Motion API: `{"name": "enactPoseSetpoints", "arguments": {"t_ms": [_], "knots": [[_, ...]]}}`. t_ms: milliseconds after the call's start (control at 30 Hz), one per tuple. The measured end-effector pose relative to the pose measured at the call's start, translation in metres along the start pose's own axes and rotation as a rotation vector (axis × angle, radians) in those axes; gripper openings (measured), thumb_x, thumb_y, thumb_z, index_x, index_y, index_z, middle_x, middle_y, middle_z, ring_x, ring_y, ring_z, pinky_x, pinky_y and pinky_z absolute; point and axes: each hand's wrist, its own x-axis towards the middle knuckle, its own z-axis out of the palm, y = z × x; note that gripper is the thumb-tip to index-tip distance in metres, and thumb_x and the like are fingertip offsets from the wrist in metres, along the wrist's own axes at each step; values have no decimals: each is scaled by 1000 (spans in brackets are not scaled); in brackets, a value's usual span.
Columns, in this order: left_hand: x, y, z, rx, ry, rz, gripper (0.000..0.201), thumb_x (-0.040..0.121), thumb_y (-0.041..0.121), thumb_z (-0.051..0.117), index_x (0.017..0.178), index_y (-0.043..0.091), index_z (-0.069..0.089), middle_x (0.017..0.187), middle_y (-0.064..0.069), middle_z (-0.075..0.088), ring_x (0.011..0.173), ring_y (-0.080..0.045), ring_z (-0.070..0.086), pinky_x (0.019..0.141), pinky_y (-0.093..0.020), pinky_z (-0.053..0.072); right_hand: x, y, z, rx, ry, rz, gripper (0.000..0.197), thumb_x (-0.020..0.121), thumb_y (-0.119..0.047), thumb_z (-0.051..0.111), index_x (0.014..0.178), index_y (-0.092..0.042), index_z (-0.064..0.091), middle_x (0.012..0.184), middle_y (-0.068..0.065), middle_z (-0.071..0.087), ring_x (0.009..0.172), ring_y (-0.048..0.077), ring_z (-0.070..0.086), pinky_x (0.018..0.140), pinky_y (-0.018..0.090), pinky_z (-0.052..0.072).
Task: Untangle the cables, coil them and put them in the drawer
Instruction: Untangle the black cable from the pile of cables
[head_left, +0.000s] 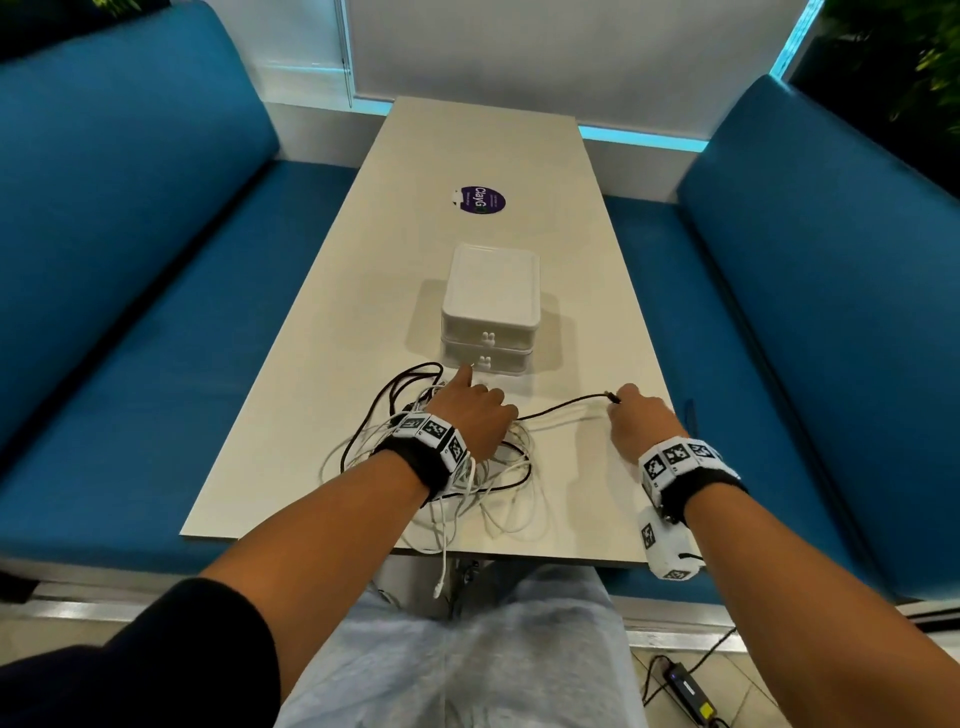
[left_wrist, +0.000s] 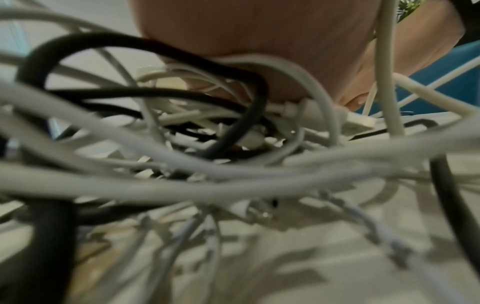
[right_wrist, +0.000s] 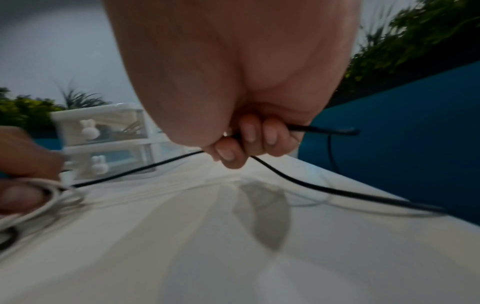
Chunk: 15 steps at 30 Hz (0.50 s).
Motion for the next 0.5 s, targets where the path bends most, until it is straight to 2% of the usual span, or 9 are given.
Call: {"name": "enactPoseSetpoints", "arguments": {"t_ms": [67, 133, 200, 267, 367, 500], "knots": [[1, 2, 0, -1, -16, 3, 24, 95, 26, 44, 113, 23, 60, 98, -1, 62, 92, -26, 61, 107, -50, 22, -6, -12, 5, 57, -9, -87, 37, 103, -25, 35, 138, -14, 37, 114, 22, 60, 99, 39, 60, 73, 39, 46], [2, 3, 1, 3, -18, 3, 25, 95, 26, 44, 114, 24, 60, 99, -1, 63, 93, -27, 61, 107, -49, 21, -10, -23, 12, 92, -20, -226, 41, 103, -27, 38, 143, -19, 36, 110, 22, 63, 98, 40, 62, 77, 39, 48], [1, 3, 0, 9, -16, 10, 24, 94, 26, 44, 112, 23, 61, 97, -1, 63, 92, -27, 62, 105, -49, 23, -14, -36, 19, 119, -27, -365, 36, 102, -28, 42, 137, -21, 45, 102, 20, 67, 95, 38, 64, 76, 37, 49], [0, 4, -1, 14, -7, 13, 25, 94, 25, 45, 113, 23, 61, 97, -2, 62, 91, -27, 62, 103, -49, 25, -16, -49, 24, 113, -65, -438, 30, 102, -28, 43, 128, -18, 54, 100, 17, 68, 93, 36, 64, 73, 34, 46], [-2, 6, -3, 40, 9, 18, 26, 93, 23, 45, 116, 18, 58, 107, -6, 58, 96, -29, 61, 101, -50, 28, -15, -60, 30, 63, -156, -439, 23, 103, -29, 41, 111, -11, 53, 99, 19, 67, 93, 39, 61, 70, 37, 44], [-3, 7, -3, 53, -3, 21, 26, 96, 20, 40, 117, 12, 54, 111, -7, 56, 98, -30, 61, 102, -51, 28, -11, -56, 27, 70, -194, -418, 26, 103, -31, 43, 110, -9, 54, 100, 20, 66, 93, 37, 60, 70, 36, 41]]}}
